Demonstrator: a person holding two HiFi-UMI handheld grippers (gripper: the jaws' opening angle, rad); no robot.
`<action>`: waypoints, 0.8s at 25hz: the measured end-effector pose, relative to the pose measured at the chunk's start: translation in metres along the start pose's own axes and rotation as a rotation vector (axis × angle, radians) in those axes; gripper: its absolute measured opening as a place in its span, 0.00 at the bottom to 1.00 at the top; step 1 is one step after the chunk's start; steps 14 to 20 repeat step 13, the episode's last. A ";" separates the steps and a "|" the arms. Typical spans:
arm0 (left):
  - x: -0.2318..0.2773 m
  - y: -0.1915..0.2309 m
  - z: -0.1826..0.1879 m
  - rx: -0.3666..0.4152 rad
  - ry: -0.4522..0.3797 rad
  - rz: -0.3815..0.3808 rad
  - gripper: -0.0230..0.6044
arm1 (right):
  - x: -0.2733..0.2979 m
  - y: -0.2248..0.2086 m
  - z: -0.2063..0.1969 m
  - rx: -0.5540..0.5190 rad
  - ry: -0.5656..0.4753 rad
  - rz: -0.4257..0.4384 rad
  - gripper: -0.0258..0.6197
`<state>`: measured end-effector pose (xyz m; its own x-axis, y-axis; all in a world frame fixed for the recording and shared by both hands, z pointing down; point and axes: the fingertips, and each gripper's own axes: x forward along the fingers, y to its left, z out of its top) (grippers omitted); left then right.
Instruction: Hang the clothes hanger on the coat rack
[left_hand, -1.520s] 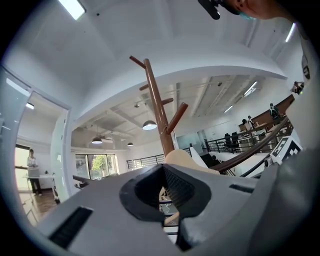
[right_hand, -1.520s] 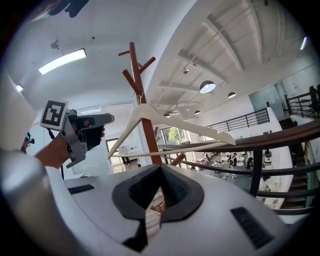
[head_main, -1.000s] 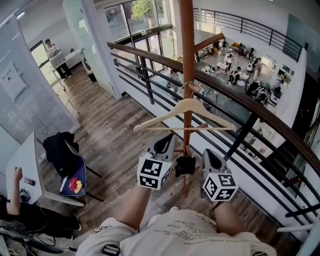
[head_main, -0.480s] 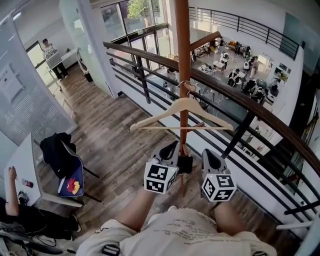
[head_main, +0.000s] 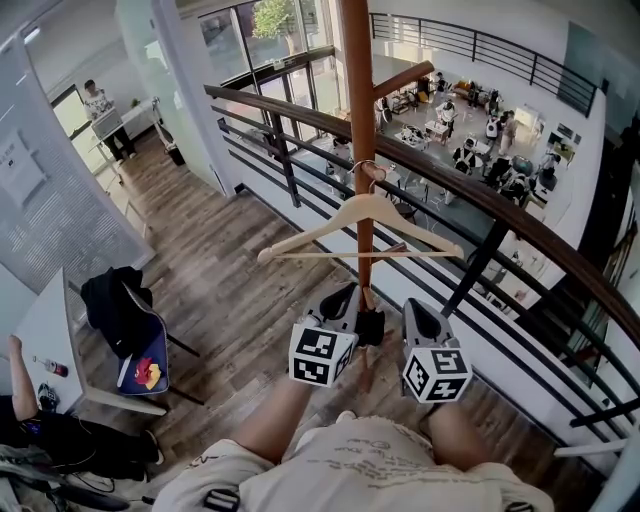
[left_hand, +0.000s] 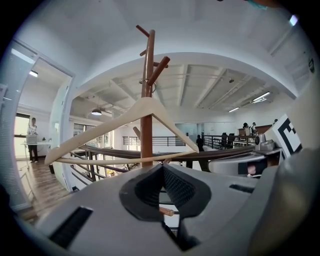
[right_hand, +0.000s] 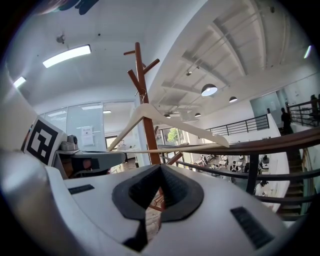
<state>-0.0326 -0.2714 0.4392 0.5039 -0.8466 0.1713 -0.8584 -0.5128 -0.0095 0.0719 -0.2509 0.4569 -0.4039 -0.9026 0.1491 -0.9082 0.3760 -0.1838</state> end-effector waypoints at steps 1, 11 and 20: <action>0.000 0.000 0.000 -0.004 0.000 -0.002 0.04 | 0.000 0.000 0.000 0.001 0.000 -0.001 0.04; -0.002 0.002 -0.001 -0.027 0.001 -0.008 0.04 | -0.003 -0.001 -0.004 0.007 0.001 -0.006 0.04; -0.002 0.002 -0.001 -0.025 0.003 -0.009 0.04 | -0.004 -0.002 -0.004 0.008 0.001 -0.010 0.04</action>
